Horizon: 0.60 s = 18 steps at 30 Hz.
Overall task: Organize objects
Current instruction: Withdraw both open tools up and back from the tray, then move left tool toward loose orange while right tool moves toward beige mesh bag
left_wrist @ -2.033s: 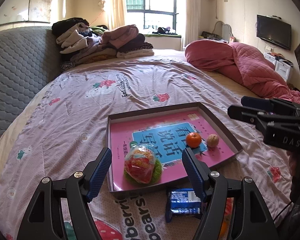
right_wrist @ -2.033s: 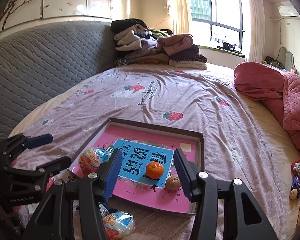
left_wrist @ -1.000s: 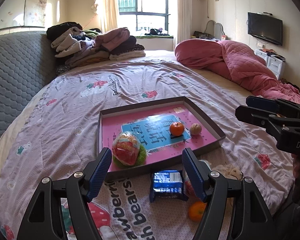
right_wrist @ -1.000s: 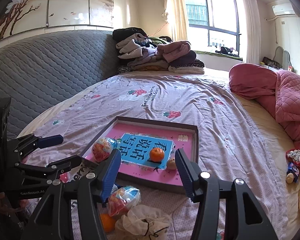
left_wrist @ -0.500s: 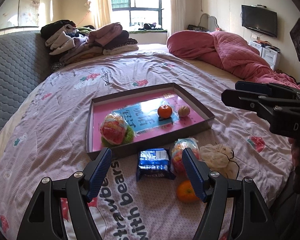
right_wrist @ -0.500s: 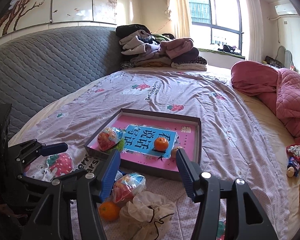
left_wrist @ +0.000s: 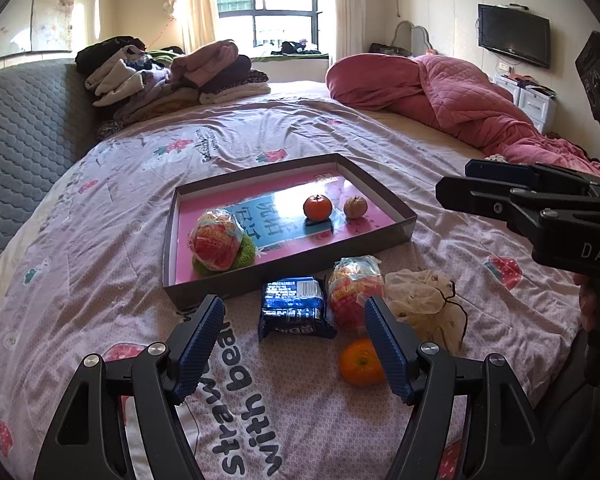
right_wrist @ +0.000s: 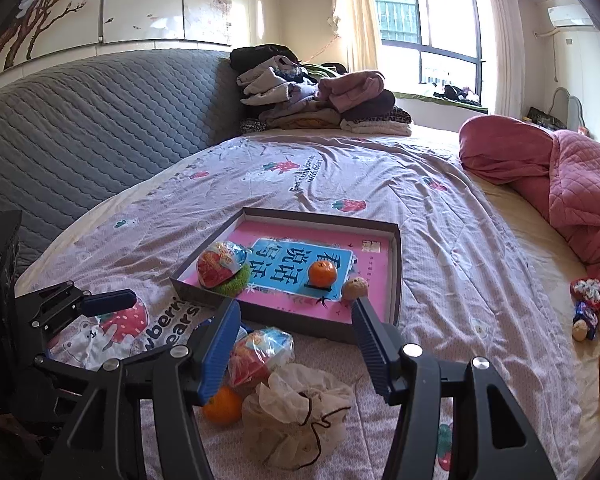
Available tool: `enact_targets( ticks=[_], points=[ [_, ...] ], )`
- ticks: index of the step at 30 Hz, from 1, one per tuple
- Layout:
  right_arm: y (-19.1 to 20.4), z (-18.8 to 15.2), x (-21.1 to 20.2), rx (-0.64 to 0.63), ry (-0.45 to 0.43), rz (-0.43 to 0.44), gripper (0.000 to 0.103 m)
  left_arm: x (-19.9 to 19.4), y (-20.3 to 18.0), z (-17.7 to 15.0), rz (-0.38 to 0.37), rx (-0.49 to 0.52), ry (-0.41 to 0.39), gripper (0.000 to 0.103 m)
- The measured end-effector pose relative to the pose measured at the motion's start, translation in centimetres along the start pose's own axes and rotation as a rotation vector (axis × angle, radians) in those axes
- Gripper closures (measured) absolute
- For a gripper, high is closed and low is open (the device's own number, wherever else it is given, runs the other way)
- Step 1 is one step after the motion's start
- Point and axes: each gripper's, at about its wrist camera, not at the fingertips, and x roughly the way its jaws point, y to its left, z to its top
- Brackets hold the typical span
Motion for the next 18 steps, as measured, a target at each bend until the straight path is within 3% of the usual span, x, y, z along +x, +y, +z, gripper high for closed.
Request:
enact_targets(
  ticks=[18],
  points=[
    [0.7, -3.5, -0.4, 0.011, 0.059, -0.012, 0.045, -1.0, -1.3, -1.8, -0.028, 0.006, 0.022, 0.029]
  ],
)
